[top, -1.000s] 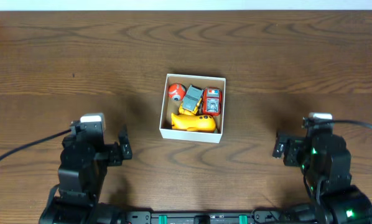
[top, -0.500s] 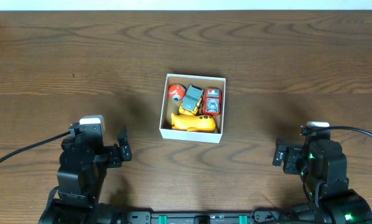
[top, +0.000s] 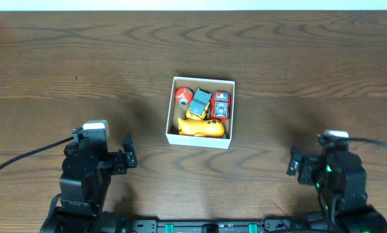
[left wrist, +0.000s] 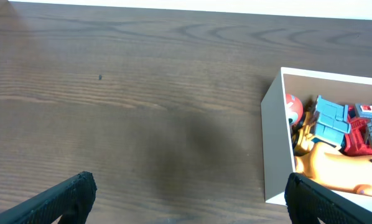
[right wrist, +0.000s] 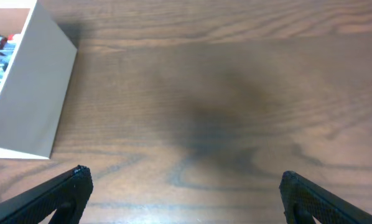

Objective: Pack container

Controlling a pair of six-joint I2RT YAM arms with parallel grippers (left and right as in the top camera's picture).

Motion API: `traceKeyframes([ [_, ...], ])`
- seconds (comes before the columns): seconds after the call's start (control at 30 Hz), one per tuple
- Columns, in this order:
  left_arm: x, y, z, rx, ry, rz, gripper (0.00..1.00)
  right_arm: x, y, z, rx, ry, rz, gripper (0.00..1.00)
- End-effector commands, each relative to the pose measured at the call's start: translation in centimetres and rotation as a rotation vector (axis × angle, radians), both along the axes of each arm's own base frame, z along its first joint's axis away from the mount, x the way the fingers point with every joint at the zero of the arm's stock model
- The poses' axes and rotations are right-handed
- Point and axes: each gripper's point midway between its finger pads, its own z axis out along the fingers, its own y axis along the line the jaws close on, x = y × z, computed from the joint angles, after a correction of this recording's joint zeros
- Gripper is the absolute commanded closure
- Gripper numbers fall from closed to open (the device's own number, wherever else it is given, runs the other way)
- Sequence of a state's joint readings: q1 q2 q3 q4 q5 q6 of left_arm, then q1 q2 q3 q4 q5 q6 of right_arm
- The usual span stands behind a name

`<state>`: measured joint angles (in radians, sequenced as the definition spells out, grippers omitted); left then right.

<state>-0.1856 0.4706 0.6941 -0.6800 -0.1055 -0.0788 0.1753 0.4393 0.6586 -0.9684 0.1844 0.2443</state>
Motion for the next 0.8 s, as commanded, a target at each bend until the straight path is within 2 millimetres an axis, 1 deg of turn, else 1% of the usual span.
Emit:
traceKeyframes([
  [0.0, 0.0, 0.1, -0.4, 0.0, 0.01, 0.011, 0.02, -1.5, -0.7, 0.7, 0.0, -0.059, -0.015, 0.01],
  [0.03, 0.0, 0.1, -0.4, 0.0, 0.01, 0.011, 0.02, -2.0, -0.5, 1.0, -0.003, -0.091, 0.012, 0.01],
  [0.13, 0.0, 0.1, -0.4, 0.0, 0.01, 0.011, 0.02, -2.5, -0.3, 2.0, -0.011, -0.21, 0.053, 0.01],
  [0.2, 0.0, 0.1, -0.4, 0.0, 0.01, 0.011, 0.02, -2.3, -0.4, 2.3, -0.008, -0.291, 0.046, 0.01],
  [0.27, 0.0, 0.1, -0.4, 0.0, 0.01, 0.011, 0.02, -1.4, -0.4, 2.5, -0.019, -0.376, 0.046, 0.01],
  [0.4, 0.0, 0.1, -0.4, 0.0, 0.01, 0.011, 0.02, 1.9, 0.1, 2.3, -0.046, -0.496, 0.073, 0.01],
  [0.47, 0.0, 0.1, -0.4, 0.0, 0.01, 0.011, 0.02, 3.1, 0.3, 2.5, -0.072, -0.563, 0.086, 0.01],
  [0.57, 0.0, 0.1, -0.4, 0.0, 0.01, 0.011, 0.02, 4.3, 0.4, 2.2, -0.12, -0.629, 0.105, 0.01],
  [0.67, 0.0, 0.1, -0.4, 0.0, 0.01, 0.011, 0.02, 5.2, 0.5, 1.3, -0.191, -0.669, 0.131, 0.01],
  [0.7, 0.0, 0.1, -0.4, 0.0, 0.01, 0.011, 0.02, 5.3, 0.5, 0.9, -0.204, -0.674, 0.136, 0.01],
  [0.77, 0.0, 0.1, -0.4, 0.0, 0.01, 0.011, 0.02, 5.6, 0.8, -0.4, -0.201, -0.661, 0.15, 0.01],
])
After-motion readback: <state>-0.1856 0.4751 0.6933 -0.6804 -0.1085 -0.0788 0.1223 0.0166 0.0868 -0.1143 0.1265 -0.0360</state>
